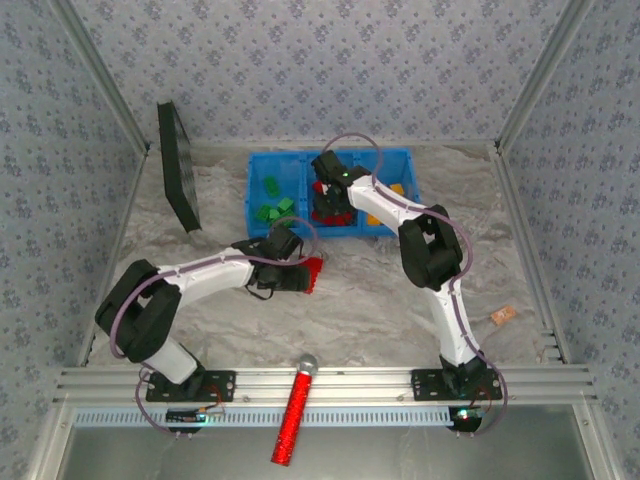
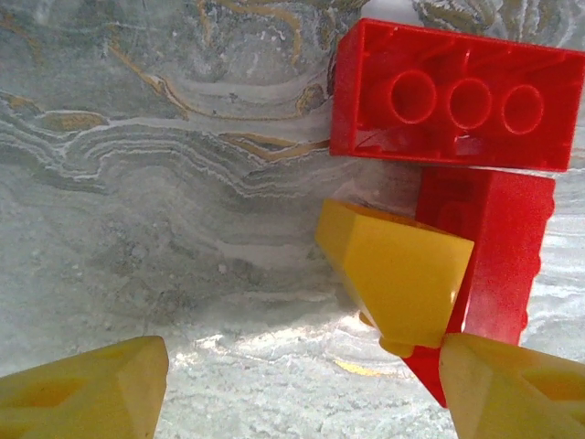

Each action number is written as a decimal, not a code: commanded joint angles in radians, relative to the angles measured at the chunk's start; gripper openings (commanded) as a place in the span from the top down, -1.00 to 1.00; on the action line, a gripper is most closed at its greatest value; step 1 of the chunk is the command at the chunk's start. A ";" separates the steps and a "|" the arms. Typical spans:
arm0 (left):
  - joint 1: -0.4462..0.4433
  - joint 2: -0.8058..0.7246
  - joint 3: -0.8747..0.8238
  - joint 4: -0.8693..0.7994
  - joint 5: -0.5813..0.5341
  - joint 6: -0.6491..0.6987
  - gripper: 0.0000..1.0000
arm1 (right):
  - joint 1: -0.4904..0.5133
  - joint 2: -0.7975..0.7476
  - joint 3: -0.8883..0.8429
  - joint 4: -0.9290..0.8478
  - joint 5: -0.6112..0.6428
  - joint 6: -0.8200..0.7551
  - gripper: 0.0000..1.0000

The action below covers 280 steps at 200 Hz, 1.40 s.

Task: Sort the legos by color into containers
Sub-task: Place the lego in the container, then pick up the lego from the center of the table.

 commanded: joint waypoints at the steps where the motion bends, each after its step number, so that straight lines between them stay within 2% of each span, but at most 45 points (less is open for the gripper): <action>1: -0.006 0.030 0.031 0.005 -0.019 -0.012 -0.55 | -0.001 -0.017 -0.004 -0.011 -0.005 -0.024 -0.22; 73: -0.006 0.110 0.054 0.031 -0.025 -0.013 -0.52 | -0.012 -0.058 -0.037 -0.006 -0.006 -0.037 -0.30; 132: 0.005 0.159 0.066 0.046 -0.051 0.008 -0.28 | -0.014 -0.080 -0.072 0.010 -0.014 -0.055 -0.30; 211: 0.007 0.212 0.111 0.053 -0.077 0.051 0.07 | 0.003 -0.202 -0.142 0.025 -0.031 -0.082 -0.30; 280: 0.000 0.130 0.172 -0.014 -0.091 0.099 0.28 | -0.004 -0.387 -0.296 0.037 -0.006 -0.090 -0.31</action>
